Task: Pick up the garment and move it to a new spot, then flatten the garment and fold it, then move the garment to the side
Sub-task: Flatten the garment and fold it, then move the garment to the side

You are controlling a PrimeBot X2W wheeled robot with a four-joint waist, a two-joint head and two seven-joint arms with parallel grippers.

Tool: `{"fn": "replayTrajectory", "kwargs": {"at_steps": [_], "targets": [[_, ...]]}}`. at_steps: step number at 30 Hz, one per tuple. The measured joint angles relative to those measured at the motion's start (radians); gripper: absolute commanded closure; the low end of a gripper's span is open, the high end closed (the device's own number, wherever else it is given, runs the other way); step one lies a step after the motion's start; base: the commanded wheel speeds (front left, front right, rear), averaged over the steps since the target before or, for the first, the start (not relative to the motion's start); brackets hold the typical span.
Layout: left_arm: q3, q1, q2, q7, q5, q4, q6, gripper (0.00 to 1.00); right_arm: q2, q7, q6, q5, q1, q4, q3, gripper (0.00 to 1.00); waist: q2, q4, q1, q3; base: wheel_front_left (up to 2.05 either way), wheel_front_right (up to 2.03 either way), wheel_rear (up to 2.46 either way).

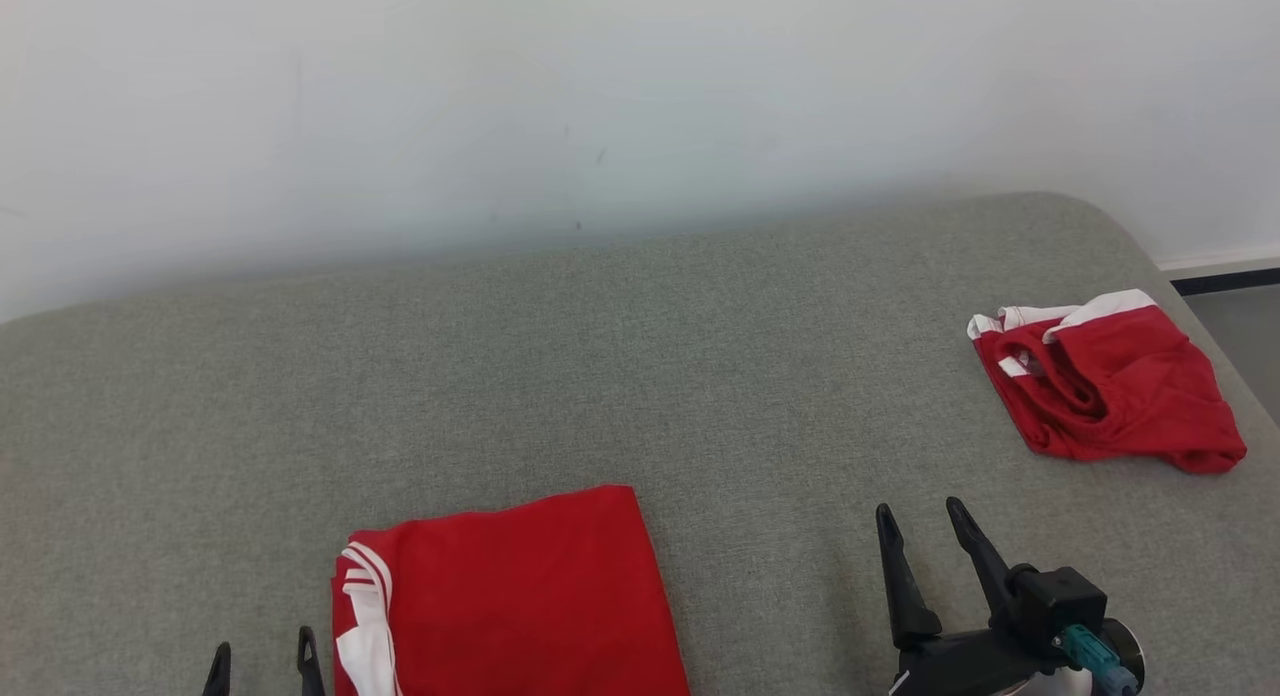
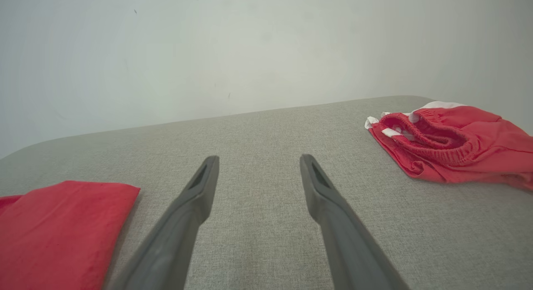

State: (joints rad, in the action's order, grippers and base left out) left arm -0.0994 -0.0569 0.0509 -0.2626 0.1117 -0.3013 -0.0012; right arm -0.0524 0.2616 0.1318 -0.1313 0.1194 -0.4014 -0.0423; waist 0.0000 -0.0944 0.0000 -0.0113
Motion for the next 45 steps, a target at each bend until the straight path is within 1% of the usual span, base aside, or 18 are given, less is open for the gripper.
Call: {"fn": "replayTrajectory", "kwargs": {"at_steps": [11, 16, 18, 22, 25, 35, 41, 45], "targets": [[0.008, 0.000, 0.000, 0.000, 0.003, -0.002, -0.003, 0.00, 0.000, 0.000, 0.000, -0.009, -0.001, 0.003, -0.013, 0.00, 0.0000, 0.013, 0.0000, 0.007, 0.00, 0.00, 0.00], [0.027, 0.003, 0.000, 0.000, 0.010, -0.012, -0.001, 0.00, 0.000, 0.000, 0.000, -0.022, 0.000, -0.019, -0.044, 0.00, 0.0000, 0.032, 0.0000, 0.014, 0.00, 0.00, 0.00], [0.037, 0.010, 0.000, 0.000, 0.010, -0.017, -0.008, 0.00, 0.000, 0.000, 0.000, -0.036, 0.001, -0.031, -0.060, 0.00, 0.0000, 0.045, 0.0000, 0.019, 0.00, 0.00, 0.00], [0.072, 0.018, 0.000, 0.000, 0.009, -0.028, -0.016, 0.00, 0.000, 0.000, 0.000, -0.095, 0.006, -0.067, -0.098, 0.00, 0.0000, 0.081, 0.0000, 0.027, 0.00, 0.00, 0.00], [0.098, 0.022, -0.001, 0.000, 0.007, -0.033, -0.016, 0.00, 0.001, 0.000, 0.000, -0.117, 0.019, -0.093, -0.124, 0.00, 0.0000, 0.116, 0.0000, 0.036, 0.00, 0.00, 0.00], [0.118, 0.022, 0.000, 0.000, 0.004, -0.036, -0.008, 0.00, 0.000, 0.000, 0.000, -0.171, 0.071, -0.182, -0.182, 0.00, 0.0000, 0.252, 0.0001, 0.068, 0.00, 0.00, 0.00], [0.126, 0.022, 0.000, 0.000, 0.009, -0.032, -0.006, 0.00, 0.001, -0.006, 0.000, -0.213, 0.098, -0.306, -0.226, 0.00, 0.0001, 0.318, 0.0001, 0.090, 0.00, 0.00, 0.00], [0.128, 0.022, 0.000, 0.000, 0.012, -0.027, 0.001, 0.00, 0.001, -0.006, 0.000, -0.230, 0.140, -0.364, -0.238, 0.00, 0.0000, 0.341, 0.0000, 0.108, 0.00, 0.00, 0.00]]}}
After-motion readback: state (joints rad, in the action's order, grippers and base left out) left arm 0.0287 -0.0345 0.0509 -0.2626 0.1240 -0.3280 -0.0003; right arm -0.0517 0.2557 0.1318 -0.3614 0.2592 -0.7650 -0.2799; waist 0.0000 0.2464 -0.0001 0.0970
